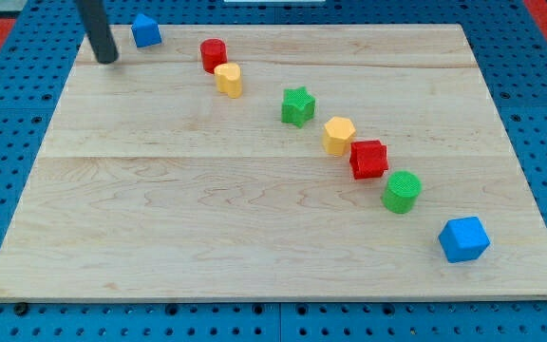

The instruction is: Move the red circle and yellow heart downwards

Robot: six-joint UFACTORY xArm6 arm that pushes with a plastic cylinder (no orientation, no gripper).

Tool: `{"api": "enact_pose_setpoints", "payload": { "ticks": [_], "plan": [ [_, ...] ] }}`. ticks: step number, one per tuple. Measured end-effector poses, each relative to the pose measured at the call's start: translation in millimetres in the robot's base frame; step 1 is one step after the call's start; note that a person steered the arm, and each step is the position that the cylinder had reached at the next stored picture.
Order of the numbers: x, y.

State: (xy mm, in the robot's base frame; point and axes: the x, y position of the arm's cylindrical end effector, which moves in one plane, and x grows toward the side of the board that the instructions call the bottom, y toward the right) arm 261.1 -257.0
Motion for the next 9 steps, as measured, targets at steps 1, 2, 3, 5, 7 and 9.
{"api": "enact_pose_setpoints", "payload": {
  "ticks": [1, 2, 3, 5, 7, 9],
  "plan": [
    [-31.6, -20.7],
    [-68.0, -3.7],
    [-69.0, 27.4],
    [-33.6, 123.2],
    [6.9, 192.1],
    [53.6, 211.1]
  ]
}}
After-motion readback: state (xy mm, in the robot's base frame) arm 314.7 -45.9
